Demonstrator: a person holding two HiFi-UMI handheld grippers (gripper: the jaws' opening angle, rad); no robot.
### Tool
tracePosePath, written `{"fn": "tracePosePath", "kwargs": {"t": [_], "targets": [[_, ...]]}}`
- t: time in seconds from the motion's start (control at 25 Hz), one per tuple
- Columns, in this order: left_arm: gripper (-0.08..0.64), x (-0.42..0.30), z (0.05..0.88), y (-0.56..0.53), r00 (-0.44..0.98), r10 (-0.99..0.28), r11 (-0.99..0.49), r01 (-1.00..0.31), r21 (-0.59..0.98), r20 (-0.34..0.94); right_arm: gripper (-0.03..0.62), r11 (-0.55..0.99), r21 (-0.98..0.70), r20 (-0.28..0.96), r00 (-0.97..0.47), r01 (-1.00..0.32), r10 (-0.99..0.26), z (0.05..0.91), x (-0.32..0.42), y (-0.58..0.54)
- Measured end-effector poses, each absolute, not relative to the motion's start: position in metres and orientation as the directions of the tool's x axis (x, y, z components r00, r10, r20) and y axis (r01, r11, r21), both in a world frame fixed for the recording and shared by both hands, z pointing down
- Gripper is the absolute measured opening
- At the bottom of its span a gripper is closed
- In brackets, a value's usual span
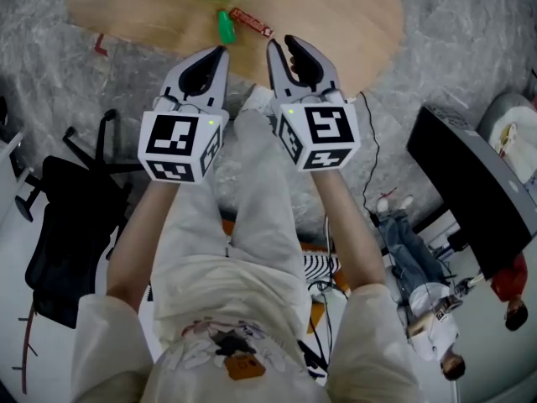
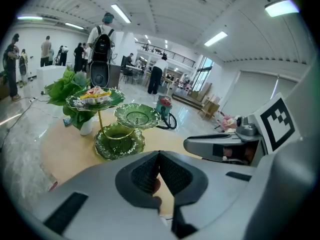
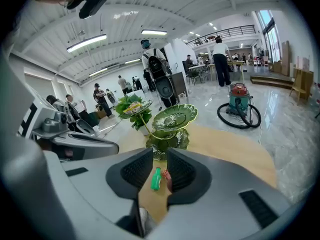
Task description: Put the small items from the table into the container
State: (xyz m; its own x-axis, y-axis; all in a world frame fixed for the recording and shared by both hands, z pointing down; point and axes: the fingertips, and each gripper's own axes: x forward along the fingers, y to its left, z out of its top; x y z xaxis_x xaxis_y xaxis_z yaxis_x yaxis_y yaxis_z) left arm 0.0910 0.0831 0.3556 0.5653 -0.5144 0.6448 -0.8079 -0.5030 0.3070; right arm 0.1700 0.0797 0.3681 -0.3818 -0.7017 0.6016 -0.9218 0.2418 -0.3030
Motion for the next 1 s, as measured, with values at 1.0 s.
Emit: {"fn": "tracePosePath", "kwargs": {"t": [1.0], "targets": [[-0.005, 0.105, 0.439, 0.11, 0.496, -0.502, -0.381, -0.862, 0.333, 0.708, 0.229, 0.503, -0.232, 0.722, -0.494, -0.833, -0.484, 0.464, 0.172, 0.094]]}}
